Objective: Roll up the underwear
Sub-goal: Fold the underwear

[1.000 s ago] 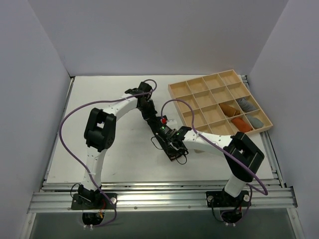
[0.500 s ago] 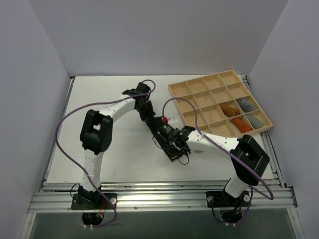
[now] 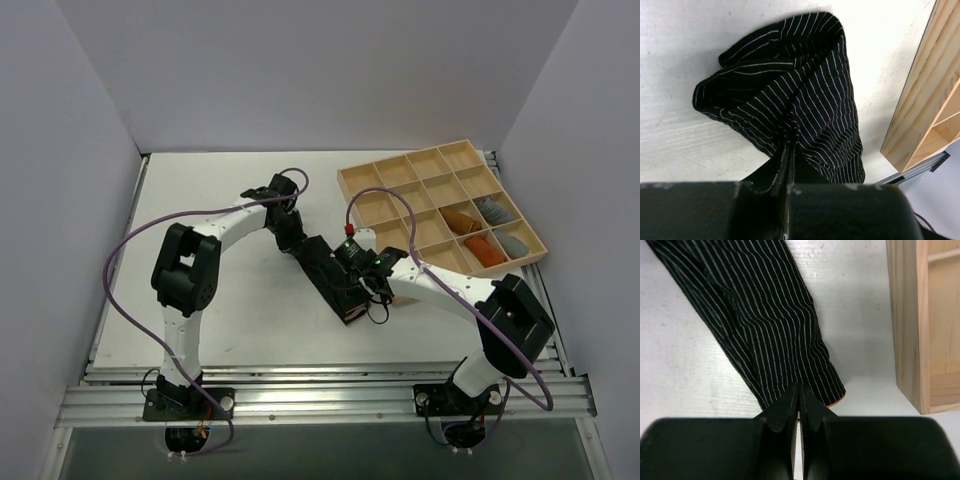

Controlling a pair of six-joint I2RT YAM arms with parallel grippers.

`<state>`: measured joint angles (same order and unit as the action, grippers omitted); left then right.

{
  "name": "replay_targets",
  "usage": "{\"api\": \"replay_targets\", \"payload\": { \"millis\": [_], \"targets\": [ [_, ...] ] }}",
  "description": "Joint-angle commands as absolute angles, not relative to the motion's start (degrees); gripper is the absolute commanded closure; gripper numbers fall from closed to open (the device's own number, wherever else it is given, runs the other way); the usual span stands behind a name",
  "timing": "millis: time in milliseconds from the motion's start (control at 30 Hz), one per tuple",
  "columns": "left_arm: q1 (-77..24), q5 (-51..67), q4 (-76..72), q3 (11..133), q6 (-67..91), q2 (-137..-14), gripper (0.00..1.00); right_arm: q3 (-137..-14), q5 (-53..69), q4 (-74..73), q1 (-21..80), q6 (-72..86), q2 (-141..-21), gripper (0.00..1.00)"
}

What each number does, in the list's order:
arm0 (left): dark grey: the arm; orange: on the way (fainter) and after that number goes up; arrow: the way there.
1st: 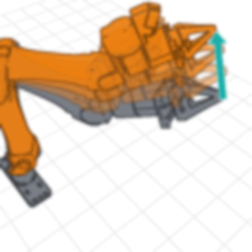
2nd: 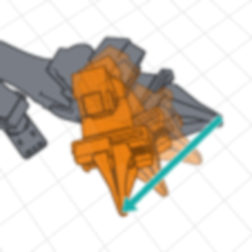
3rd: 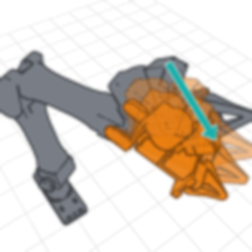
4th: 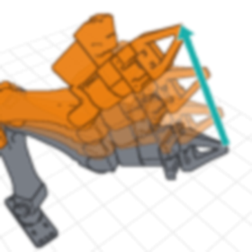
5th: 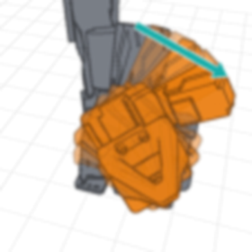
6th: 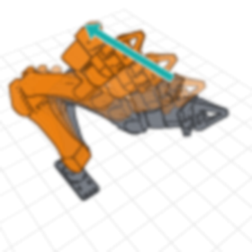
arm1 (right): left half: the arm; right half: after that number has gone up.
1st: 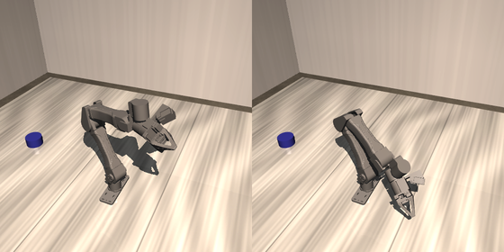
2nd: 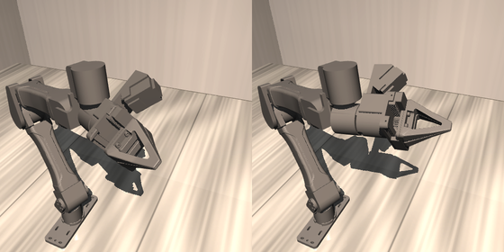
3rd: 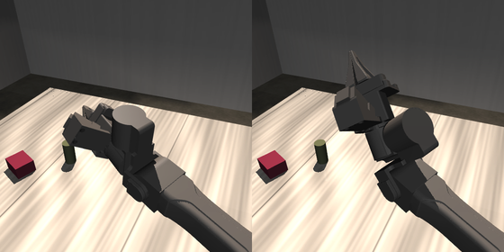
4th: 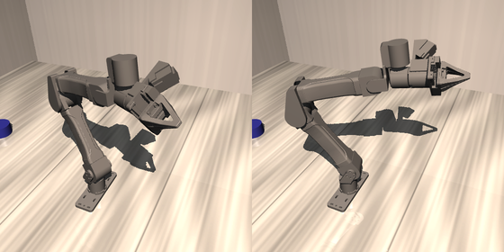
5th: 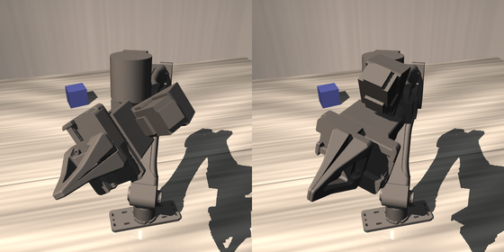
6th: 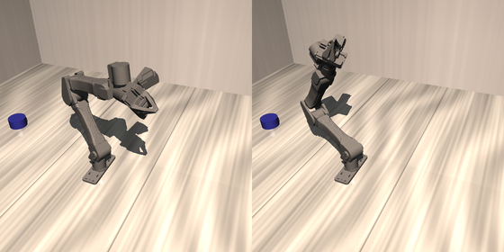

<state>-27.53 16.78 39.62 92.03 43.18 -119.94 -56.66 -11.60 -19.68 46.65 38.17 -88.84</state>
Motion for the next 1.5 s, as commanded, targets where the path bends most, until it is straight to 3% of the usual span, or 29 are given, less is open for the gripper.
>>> {"api": "replay_targets", "payload": {
  "millis": [0, 100, 333, 967, 1067, 1100, 1200, 1467],
  "targets": [
    [-27.42, 17.05, 36.92, 90.01, 42.45, -114.79, 0.98, -54.5, -11.95, -19.95, 47.28, 39.2, -89.13, 0.95],
    [-27.42, 16.61, 36.83, 88.86, 42.1, -114.78, 0.98, -54.49, -12.39, -19.34, 49.39, 37.63, -87.89, 0.87],
    [-27.33, 16.52, 36.74, 88.68, 41.57, -116.45, 0.98, -55.11, -8.09, -17.41, 50.27, 33.58, -90.09, 0.79],
    [-27.25, 15.47, 38.41, 91.67, 40.87, -118.04, 0.98, -53.35, -9.31, -16.43, 52.21, 30.59, -95.27, 0.78],
    [-27.16, 15.21, 38.85, 92.02, 40.61, -118.21, 0.98, -53.0, -10.28, -17.14, 52.56, 30.15, -95.8, 0.83],
    [-27.16, 14.94, 39.02, 92.2, 40.43, -118.21, 0.98, -53.0, -10.46, -17.66, 52.56, 30.06, -96.24, 0.9],
    [-27.07, 14.15, 39.81, 92.63, 40.08, -118.3, 0.98, -53.09, -11.07, -18.63, 52.91, 29.97, -95.81, 1.0],
    [-26.89, 12.75, 40.61, 92.81, 39.55, -118.3, 0.98, -57.39, -10.55, -23.12, 54.75, 30.85, -91.76, 1.0]
  ]
}}
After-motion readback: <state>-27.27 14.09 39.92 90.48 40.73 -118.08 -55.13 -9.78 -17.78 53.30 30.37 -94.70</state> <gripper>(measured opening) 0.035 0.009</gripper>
